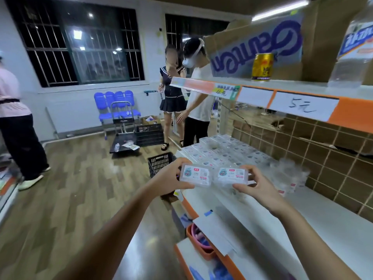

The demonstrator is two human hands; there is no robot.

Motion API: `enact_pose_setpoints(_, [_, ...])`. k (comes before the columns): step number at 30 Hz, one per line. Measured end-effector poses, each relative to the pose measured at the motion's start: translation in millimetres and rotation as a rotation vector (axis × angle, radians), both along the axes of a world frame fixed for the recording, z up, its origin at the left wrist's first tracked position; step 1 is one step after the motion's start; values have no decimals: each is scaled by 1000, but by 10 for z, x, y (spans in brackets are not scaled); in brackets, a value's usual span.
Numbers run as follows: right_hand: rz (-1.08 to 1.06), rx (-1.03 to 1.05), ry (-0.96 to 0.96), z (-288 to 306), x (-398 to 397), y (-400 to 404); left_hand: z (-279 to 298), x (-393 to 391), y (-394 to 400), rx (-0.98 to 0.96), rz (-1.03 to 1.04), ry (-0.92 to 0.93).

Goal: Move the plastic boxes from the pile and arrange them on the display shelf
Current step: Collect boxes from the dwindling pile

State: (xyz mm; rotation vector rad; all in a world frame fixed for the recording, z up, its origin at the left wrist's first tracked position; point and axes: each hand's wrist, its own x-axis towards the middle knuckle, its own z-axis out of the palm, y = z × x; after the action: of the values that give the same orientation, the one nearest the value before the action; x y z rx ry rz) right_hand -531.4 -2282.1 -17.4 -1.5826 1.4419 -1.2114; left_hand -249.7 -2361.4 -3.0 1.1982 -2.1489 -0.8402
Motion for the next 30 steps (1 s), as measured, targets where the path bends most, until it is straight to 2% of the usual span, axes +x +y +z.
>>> enact_pose_setpoints(13, [-186,40,182,28,15,-1681,-46,-95,-1863,-24,-122,-110])
enact_pose_setpoints(18, [-267,70,167,108,-29,-2272,22,-231,-2623,-26,-194,-131])
enact_pose_setpoints(24, [-316,76,205,114,-86,-2632,-54,-470,-3323,-32,-280,-128])
enact_pose_setpoints(30, [-434,131,255,27,-153,-2889,-108,-810,-3929,-115,-461,-176])
